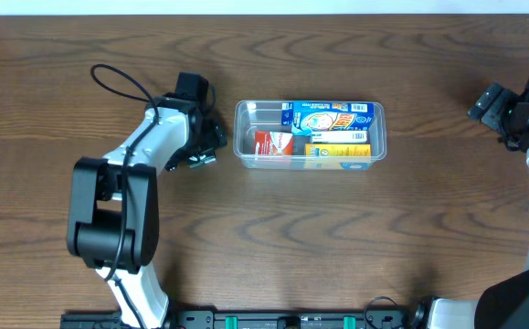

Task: Pack container
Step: 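Lift the left gripper and move it over the green Zam-Buk box, then grasp the green Zam-Buk box with the left gripper, then carry the green box right over the container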

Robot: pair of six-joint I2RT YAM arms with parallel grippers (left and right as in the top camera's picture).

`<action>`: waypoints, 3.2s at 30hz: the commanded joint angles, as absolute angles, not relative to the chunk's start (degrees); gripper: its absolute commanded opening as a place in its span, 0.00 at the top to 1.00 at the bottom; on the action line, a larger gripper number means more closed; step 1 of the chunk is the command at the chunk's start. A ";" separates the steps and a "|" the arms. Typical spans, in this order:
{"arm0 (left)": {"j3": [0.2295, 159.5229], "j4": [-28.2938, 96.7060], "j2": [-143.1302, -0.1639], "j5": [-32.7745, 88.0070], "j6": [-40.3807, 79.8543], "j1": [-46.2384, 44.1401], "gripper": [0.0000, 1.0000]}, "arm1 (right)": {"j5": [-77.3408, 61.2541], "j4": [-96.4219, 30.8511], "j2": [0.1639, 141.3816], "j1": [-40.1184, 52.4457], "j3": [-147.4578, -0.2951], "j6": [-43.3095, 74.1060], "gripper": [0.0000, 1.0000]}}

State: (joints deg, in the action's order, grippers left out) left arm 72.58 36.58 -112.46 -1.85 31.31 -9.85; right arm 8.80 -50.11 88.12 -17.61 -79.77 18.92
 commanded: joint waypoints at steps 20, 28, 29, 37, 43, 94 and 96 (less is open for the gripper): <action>73.47 36.99 -114.43 -1.91 26.74 -9.61 0.35 | 9.21 -50.17 88.09 -17.93 -80.18 19.68 0.01; 81.89 45.78 -113.89 -1.93 23.66 -9.61 0.36 | 9.21 -50.17 88.09 -17.93 -80.18 19.68 0.01; 83.11 46.94 -113.71 -1.96 23.55 -9.61 0.36 | 9.21 -50.17 88.09 -17.93 -80.18 19.70 0.01; 95.18 58.04 -112.27 -1.89 22.63 -10.39 0.35 | 9.21 -50.17 88.09 -17.93 -80.18 19.68 0.01; 102.10 62.78 -112.27 -1.91 22.17 -13.69 0.35 | 9.21 -50.17 88.09 -17.93 -80.18 19.68 0.01; 104.95 57.10 -125.38 -2.37 23.22 -33.12 0.35 | 9.21 -50.17 88.09 -17.93 -80.18 19.70 0.01; 104.95 57.08 -125.38 -2.39 23.24 -33.10 0.35 | 9.19 -50.17 88.09 -17.93 -80.18 19.70 0.01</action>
